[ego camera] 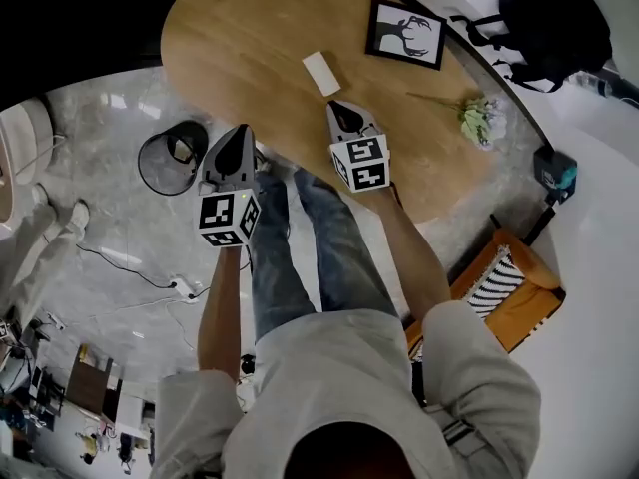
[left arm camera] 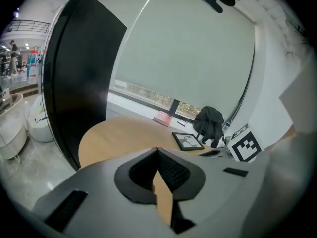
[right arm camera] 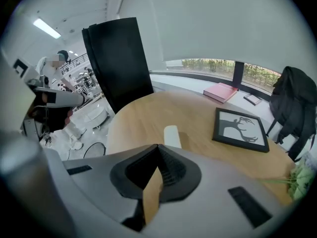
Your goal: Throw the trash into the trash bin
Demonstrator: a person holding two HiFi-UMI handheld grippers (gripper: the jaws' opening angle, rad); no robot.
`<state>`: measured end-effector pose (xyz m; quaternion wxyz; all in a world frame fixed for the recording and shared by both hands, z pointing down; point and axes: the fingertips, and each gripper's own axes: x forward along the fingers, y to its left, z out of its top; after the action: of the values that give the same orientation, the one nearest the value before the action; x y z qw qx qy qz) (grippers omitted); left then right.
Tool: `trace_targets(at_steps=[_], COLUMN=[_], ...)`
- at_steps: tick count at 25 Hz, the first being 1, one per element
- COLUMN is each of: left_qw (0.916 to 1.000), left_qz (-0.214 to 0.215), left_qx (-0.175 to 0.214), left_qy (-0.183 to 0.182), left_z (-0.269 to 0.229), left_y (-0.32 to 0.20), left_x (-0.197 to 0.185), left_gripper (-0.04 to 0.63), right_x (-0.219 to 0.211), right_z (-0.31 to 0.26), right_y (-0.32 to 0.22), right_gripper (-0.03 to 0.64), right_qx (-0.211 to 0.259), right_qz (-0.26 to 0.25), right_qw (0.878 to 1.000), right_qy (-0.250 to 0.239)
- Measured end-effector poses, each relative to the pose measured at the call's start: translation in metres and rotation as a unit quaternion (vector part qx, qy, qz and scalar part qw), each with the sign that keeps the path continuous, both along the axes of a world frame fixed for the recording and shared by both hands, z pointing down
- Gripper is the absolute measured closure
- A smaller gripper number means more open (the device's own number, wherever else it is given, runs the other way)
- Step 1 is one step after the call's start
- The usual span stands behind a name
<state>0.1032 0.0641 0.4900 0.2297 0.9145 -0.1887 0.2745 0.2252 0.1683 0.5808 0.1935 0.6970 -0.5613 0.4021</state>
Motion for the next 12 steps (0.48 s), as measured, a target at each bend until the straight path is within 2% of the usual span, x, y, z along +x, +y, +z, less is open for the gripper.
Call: trace_targets(at_steps=[6,12], left_qw=[0.9995,0.9992], left_qz=[0.032,0.039], left_qx=[-0.004,-0.006], left_qy=[0.0,-0.001], left_z=[0.004,0.005], left_y=[0.013,0.013], left_x=[0.032,0.044], left_gripper=[0.577,0.577], right_x=[0.021,0.02], right_z=[0.006,0.017], right_y=[0.025,0.026], right_gripper=[0.588,0.58], right_qx=[-0.006,-0.014], right_qz=[0.036,0.024], right_qw=[0.999,0.999], right_qy=[-0.004,-0.022])
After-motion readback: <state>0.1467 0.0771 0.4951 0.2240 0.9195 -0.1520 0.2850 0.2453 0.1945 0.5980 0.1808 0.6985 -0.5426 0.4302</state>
